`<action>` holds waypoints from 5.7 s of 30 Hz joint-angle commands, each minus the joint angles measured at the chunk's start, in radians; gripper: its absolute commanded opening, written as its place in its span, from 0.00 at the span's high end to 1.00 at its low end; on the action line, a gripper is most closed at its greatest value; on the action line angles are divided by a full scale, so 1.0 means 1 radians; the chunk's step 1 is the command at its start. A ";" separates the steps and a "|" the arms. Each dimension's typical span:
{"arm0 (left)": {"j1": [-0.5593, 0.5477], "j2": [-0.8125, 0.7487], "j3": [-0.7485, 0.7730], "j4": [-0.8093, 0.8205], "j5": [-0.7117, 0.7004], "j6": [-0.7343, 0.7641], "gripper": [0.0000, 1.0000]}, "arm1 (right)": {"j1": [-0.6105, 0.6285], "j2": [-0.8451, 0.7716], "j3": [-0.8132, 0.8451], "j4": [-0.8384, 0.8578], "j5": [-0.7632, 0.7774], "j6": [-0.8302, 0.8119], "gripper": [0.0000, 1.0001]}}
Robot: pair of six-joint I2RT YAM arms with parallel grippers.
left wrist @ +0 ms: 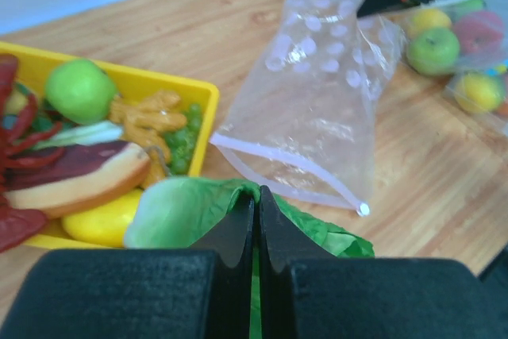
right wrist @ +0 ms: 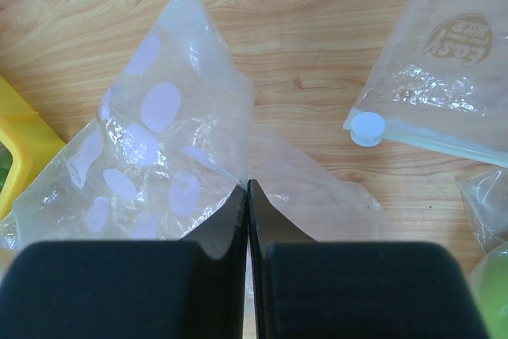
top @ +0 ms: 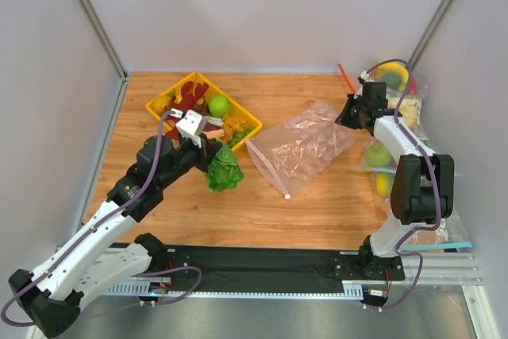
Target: Open the zip-top bag and remove the fake food
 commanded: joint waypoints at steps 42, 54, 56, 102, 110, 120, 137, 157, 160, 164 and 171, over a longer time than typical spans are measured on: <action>0.363 0.687 0.352 0.289 0.445 0.186 1.00 | -0.004 -0.108 -0.059 0.008 -0.112 -0.001 0.38; 0.363 0.669 0.260 0.283 0.324 0.183 1.00 | -0.004 -0.083 -0.049 0.007 -0.124 -0.001 0.38; 0.363 0.661 0.251 0.270 0.291 0.179 0.97 | -0.004 -0.076 -0.046 0.005 -0.126 -0.003 0.37; 0.222 0.612 0.139 0.335 0.249 0.152 0.10 | -0.003 -0.053 -0.038 0.002 -0.134 -0.010 0.37; 0.173 0.605 0.134 0.302 0.131 0.192 0.10 | 0.000 -0.054 -0.036 0.001 -0.129 -0.009 0.37; 0.148 0.638 0.154 0.250 0.057 0.229 0.11 | 0.000 -0.065 -0.012 -0.039 -0.088 -0.013 0.42; 0.148 0.563 0.164 0.237 0.062 0.215 0.10 | 0.000 -0.148 -0.009 -0.090 0.054 -0.050 0.39; 0.249 0.309 0.384 -0.135 -0.319 -0.118 0.01 | 0.000 -0.408 0.011 -0.105 0.077 -0.063 0.03; 0.373 0.215 0.375 -0.165 -0.214 -0.164 0.01 | -0.001 -0.471 -0.001 -0.072 0.081 -0.064 0.00; 0.444 0.195 0.473 -0.320 -0.182 -0.117 0.01 | 0.000 -0.525 -0.018 -0.045 0.092 -0.069 0.00; 0.446 0.195 0.542 -0.471 -0.158 -0.075 0.01 | -0.001 -0.574 -0.029 -0.035 0.113 -0.070 0.00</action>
